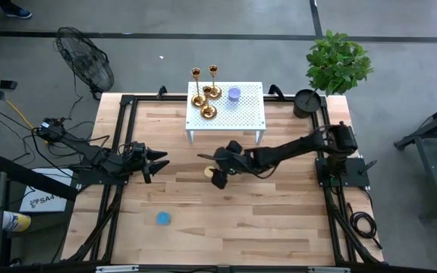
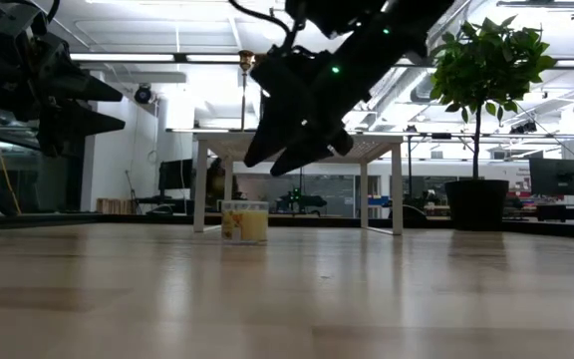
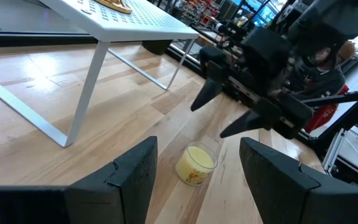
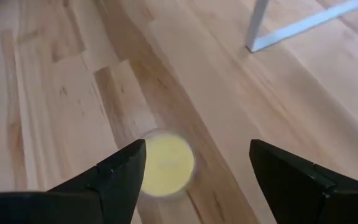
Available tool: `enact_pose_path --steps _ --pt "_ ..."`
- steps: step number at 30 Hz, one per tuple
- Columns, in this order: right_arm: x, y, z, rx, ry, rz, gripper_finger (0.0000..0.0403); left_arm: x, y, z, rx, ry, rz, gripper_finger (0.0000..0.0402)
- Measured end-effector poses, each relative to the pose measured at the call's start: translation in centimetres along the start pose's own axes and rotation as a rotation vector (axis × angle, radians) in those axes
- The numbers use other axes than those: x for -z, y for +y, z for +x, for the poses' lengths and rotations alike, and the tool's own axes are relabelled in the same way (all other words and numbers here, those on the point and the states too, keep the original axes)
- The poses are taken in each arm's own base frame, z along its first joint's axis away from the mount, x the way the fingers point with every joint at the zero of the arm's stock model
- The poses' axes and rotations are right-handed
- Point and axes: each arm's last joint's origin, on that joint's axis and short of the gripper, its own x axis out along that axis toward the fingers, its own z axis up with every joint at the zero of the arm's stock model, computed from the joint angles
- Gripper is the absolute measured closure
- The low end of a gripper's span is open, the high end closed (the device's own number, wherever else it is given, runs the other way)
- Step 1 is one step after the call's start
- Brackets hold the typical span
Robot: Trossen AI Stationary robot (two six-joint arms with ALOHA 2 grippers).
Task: Pick & Place candle stick holders
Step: Put the yellow scented candle on the shelf
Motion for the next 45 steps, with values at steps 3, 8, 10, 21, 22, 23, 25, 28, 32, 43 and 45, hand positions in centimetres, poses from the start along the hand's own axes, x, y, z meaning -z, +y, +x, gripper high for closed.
enact_pose_path --steps 3,8,10,21,22,23,25,28,32,43,45 --pt "-0.4 -0.4 0.1 0.009 0.039 0.089 0.0122 0.0 0.0 0.0 0.000 0.000 0.000 0.0176" --pt "-0.9 -0.9 0.0 0.024 0.128 0.118 0.0132 0.0 0.0 0.0 0.000 0.000 0.000 0.0176" --pt "-1.2 -0.9 -0.3 0.038 0.160 0.114 0.0137 0.0 0.0 0.0 0.000 0.000 0.000 0.0176" --pt "-4.1 -0.5 2.0 0.058 0.367 0.272 0.0144 0.0 0.0 0.0 0.000 0.000 0.000 0.0176" --pt "-4.2 -0.5 2.2 0.069 0.385 0.290 0.0144 0.0 0.0 0.0 0.000 0.000 0.000 0.0176" --pt "-4.3 -0.5 2.5 0.073 0.406 0.308 0.0144 0.0 0.0 0.0 0.000 0.000 0.000 0.0176" --pt "-4.6 -0.6 2.9 0.075 0.435 0.334 0.0144 0.0 0.0 0.0 0.000 0.000 0.000 0.0176" --pt "-4.5 -0.6 3.3 0.073 0.466 0.359 0.0144 0.0 0.0 0.0 0.000 0.000 0.000 0.0176" --pt "-4.3 -0.6 3.5 0.086 0.482 0.400 0.0144 0.0 0.0 0.0 0.000 0.000 -0.001 0.0176" --pt "-4.0 -0.7 3.3 0.089 0.527 0.407 0.0193 0.0 0.0 0.0 0.000 0.000 0.000 0.0176" --pt "-4.0 -0.8 3.3 0.090 0.527 0.408 0.0203 0.0 0.0 0.0 0.000 0.000 0.000 0.0176"
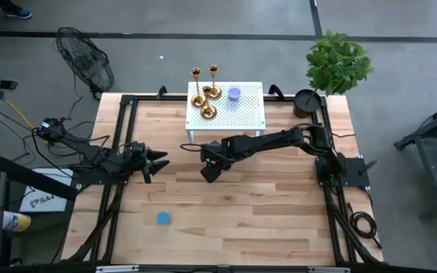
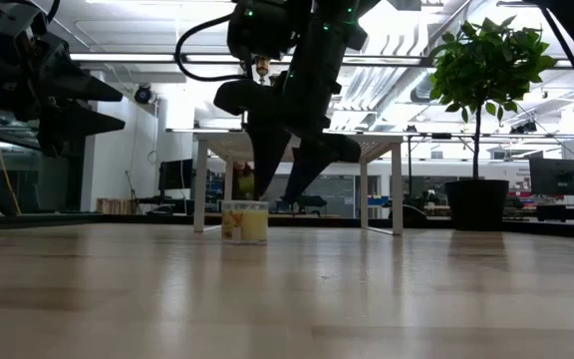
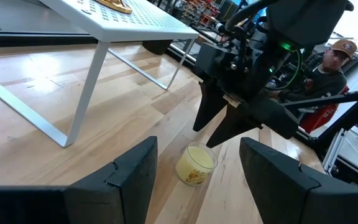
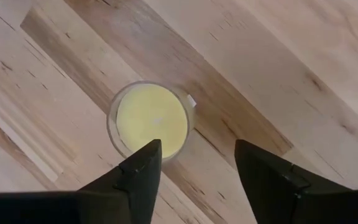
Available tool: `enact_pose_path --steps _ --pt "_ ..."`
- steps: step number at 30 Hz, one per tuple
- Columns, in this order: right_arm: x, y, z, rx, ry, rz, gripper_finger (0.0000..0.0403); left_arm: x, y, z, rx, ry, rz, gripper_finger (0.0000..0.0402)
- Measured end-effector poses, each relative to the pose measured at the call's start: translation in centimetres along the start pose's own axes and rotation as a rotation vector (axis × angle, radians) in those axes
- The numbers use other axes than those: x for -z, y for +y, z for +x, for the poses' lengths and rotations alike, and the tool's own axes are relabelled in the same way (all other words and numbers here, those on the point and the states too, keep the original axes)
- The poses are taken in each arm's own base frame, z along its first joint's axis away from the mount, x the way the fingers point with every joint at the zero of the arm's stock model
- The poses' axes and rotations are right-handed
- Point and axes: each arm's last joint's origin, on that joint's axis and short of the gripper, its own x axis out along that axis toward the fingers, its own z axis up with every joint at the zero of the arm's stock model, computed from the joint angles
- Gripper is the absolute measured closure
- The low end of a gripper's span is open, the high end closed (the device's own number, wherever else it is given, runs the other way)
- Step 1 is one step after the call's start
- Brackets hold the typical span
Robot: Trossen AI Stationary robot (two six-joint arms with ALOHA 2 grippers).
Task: Pick & Place candle stick holders
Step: Put the yellow scented candle on the shelf
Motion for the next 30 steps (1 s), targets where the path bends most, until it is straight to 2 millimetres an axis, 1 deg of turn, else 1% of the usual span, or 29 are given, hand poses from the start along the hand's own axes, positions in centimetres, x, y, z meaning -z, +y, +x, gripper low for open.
enact_pose_path --steps 3,10,16,27,30 --pt "-0.1 -0.1 0.0 -0.002 0.000 0.001 0.0215 0.0 0.0 0.0 0.000 0.000 0.000 0.0176" --pt "-0.1 0.0 0.9 -0.010 0.012 0.000 0.0230 0.0 0.0 0.0 0.000 0.000 0.000 0.0177" --pt "0.0 0.0 0.9 -0.008 0.015 -0.001 0.0245 0.0 0.0 0.0 0.000 0.000 0.000 0.0176" --pt "0.0 0.0 0.9 -0.007 0.016 -0.001 0.0291 0.0 0.0 0.0 0.000 0.000 0.000 0.0177" --pt "0.0 0.0 1.3 -0.007 0.019 -0.008 0.0303 0.0 0.0 0.0 0.000 0.000 0.000 0.0176"
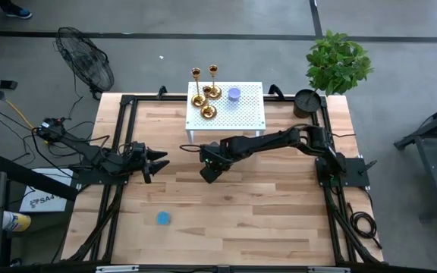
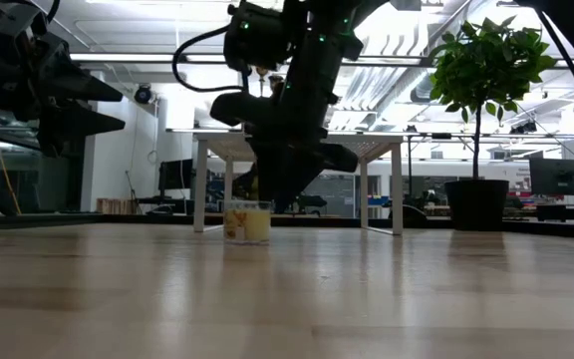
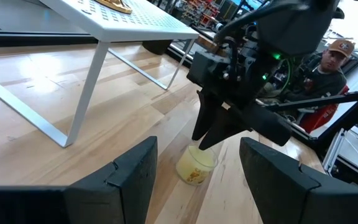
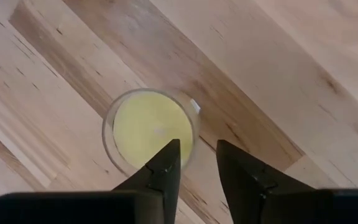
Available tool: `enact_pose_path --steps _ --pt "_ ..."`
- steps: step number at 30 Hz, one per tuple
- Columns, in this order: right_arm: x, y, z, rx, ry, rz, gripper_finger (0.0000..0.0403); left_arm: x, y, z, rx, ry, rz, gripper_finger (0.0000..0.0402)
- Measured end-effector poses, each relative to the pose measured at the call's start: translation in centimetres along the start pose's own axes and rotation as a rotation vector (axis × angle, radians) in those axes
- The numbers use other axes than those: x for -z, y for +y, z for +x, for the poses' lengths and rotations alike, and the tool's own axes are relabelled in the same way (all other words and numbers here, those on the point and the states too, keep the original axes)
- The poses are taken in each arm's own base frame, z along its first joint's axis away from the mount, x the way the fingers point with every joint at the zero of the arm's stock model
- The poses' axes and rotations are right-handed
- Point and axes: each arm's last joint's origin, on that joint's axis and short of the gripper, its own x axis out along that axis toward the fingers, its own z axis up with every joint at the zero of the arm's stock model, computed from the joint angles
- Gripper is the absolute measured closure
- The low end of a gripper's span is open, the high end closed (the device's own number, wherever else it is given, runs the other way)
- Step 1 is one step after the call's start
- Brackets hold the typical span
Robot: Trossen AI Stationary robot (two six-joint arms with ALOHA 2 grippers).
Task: Pick & Place candle stick holders
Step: Put the yellow scented candle on the shelf
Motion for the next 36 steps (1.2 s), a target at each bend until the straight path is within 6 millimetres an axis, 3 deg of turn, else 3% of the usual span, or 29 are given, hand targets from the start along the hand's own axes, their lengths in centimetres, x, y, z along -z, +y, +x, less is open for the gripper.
enact_pose_path --steps 16,24,36 --pt "0.1 0.1 0.2 -0.039 0.043 -0.028 0.0396 0.0 0.0 0.0 0.000 0.000 0.000 0.0176" --pt "0.2 0.2 -0.2 -0.071 0.069 -0.046 0.0400 0.0 0.0 0.0 -0.001 0.000 0.001 0.0176" --pt "0.6 -0.3 -8.3 -0.072 0.036 -0.108 0.0402 0.0 0.0 0.0 0.000 0.000 0.001 0.0176"
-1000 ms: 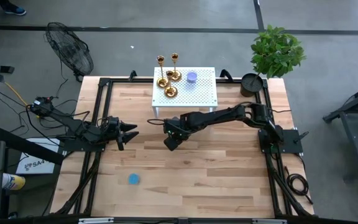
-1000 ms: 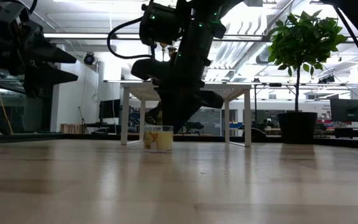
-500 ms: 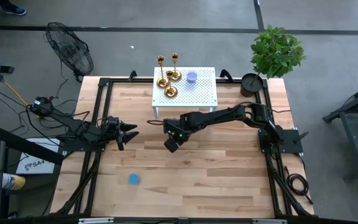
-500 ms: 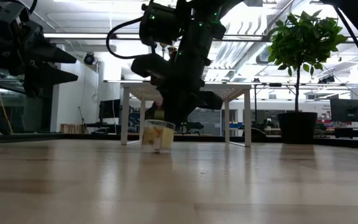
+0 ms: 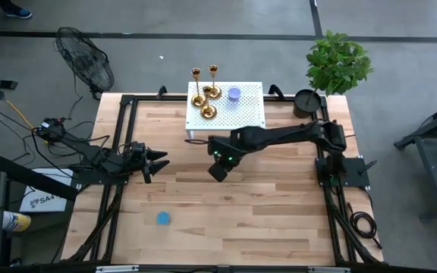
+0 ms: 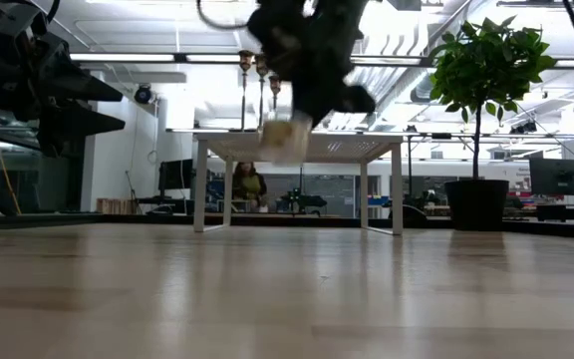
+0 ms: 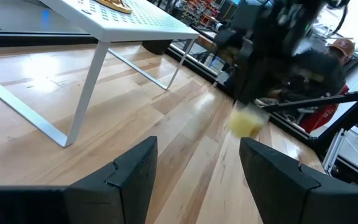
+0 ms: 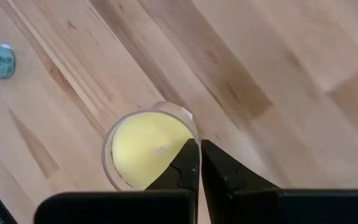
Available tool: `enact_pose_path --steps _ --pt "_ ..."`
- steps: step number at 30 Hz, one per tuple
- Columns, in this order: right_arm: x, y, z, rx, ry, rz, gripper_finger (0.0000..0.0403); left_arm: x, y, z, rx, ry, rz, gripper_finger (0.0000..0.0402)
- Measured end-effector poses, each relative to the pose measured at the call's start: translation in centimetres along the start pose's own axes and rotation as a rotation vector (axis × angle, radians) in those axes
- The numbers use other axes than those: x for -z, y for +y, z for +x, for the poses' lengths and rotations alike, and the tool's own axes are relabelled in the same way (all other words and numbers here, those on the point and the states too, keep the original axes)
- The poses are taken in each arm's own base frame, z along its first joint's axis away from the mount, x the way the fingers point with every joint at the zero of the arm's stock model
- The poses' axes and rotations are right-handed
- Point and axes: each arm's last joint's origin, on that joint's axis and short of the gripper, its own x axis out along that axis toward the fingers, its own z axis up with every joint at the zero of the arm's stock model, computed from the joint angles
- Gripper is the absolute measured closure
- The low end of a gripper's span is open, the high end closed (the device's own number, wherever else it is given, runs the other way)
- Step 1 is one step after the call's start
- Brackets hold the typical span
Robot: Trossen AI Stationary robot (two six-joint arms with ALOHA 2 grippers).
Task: Pick & Place candle stick holders
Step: Put the yellow scented candle on the shelf
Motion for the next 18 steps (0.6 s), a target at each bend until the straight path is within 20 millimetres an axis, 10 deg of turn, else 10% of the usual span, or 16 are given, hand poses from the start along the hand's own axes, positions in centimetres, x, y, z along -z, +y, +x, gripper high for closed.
enact_pose_path --steps 18 --pt "-1.9 -7.4 -13.5 0.204 -0.108 -0.096 0.0403 0.0 0.0 0.0 0.000 0.000 0.000 0.0176"
